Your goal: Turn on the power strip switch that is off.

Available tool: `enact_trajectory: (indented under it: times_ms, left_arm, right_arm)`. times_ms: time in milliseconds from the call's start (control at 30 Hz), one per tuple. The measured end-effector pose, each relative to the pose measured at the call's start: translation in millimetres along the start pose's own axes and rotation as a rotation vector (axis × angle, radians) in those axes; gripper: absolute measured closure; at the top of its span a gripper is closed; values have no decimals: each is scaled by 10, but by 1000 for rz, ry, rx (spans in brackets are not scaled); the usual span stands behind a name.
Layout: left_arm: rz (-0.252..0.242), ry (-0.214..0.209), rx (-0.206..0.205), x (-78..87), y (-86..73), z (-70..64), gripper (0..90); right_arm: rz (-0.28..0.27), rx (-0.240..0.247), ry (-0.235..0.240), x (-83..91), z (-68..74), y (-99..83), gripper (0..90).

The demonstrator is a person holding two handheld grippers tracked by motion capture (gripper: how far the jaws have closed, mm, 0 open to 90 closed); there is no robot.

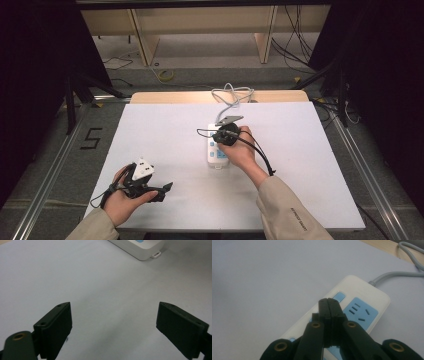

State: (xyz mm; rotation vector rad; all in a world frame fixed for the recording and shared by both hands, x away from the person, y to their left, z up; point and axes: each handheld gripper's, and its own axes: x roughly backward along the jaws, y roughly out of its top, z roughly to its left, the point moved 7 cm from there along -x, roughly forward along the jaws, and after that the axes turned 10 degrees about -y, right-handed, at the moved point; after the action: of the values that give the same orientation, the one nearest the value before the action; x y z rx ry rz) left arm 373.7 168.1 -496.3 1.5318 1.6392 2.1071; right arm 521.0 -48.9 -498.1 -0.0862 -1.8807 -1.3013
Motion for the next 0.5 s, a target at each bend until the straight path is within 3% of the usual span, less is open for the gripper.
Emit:
enact_trajectory:
  times_ms: [500]
  left_arm:
    - [6,-4,-8,-7,-1,-7,129]
  right_arm:
    - [42,21,-13,-82,40,14,900]
